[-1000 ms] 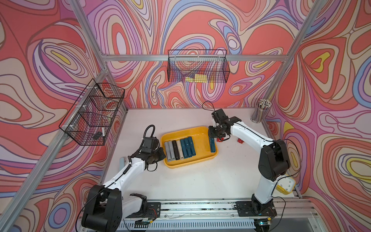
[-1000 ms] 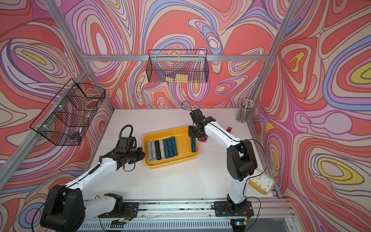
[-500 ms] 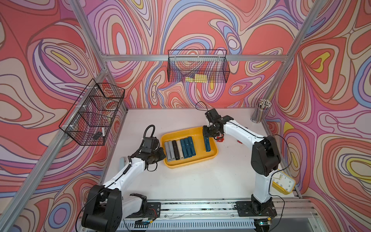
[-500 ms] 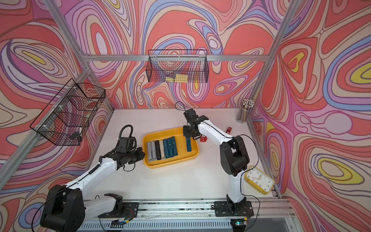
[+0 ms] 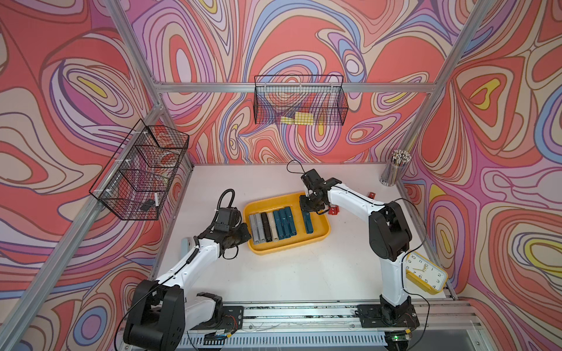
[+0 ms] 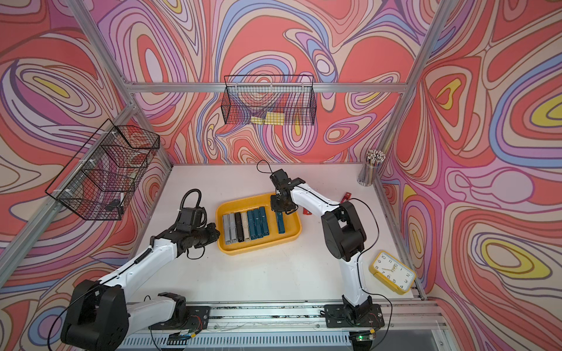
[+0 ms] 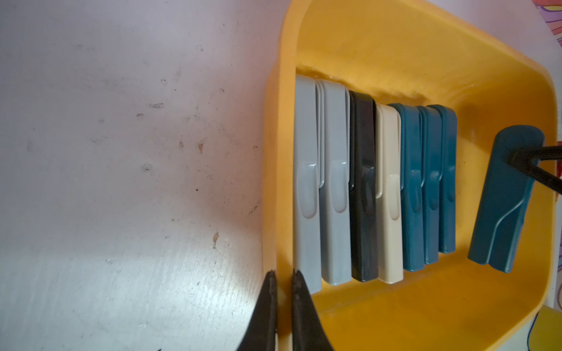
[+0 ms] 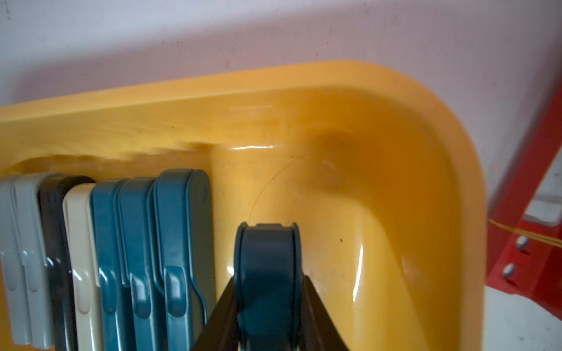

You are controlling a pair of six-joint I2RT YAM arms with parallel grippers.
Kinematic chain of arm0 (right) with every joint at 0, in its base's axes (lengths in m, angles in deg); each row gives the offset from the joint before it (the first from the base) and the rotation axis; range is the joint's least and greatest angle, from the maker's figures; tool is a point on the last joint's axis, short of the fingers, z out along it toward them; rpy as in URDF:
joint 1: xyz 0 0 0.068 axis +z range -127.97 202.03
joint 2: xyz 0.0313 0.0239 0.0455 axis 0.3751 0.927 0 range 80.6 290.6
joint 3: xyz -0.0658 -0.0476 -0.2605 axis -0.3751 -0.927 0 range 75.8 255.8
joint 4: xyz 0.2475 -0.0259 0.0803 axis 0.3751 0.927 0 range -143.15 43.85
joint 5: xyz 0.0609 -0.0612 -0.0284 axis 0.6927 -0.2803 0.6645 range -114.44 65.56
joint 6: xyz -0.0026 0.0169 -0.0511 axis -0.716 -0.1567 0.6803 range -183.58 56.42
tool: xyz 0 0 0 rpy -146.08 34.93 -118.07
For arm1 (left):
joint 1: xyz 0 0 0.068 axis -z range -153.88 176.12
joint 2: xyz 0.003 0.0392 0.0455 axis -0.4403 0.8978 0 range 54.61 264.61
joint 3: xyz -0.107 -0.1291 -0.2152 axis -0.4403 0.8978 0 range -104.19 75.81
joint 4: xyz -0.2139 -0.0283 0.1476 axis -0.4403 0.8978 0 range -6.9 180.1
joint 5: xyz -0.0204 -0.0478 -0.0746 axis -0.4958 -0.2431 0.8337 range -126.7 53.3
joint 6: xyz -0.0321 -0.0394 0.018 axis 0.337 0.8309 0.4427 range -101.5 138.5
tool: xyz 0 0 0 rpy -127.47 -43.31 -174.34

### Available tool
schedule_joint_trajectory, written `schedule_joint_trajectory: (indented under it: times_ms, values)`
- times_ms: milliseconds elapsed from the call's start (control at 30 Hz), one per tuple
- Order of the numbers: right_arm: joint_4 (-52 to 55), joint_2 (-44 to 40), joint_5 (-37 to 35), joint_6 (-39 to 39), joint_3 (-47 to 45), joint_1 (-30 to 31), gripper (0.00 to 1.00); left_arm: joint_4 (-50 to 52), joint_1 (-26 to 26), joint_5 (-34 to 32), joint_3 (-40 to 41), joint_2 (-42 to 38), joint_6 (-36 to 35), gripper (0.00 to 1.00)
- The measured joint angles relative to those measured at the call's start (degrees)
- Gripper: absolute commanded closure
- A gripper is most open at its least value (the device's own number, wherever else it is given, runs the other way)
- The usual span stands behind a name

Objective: Put the pruning pliers into the storage box
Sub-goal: Place the pruning pliers in the storage box.

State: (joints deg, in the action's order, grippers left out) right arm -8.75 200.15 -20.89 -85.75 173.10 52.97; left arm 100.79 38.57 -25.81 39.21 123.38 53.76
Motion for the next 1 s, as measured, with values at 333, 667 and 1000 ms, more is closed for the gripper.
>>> schedule_joint_trajectory:
  times_ms: [333, 667, 1000]
  values:
    - [-0.2, 4.8, 0.3, 0.0, 4.0, 1.5, 0.78, -0.3, 0.0, 0.0, 0.2, -0.1, 0.0, 0.97]
    - [0.2, 7.2, 0.3, -0.2, 7.0, 2.3, 0.78, -0.4, 0.0, 0.0, 0.3, -0.2, 0.1, 0.97]
    - [0.4, 8.9, 0.1, -0.3, 7.9, 2.6, 0.78, -0.4, 0.0, 0.0, 0.4, -0.3, 0.1, 0.97]
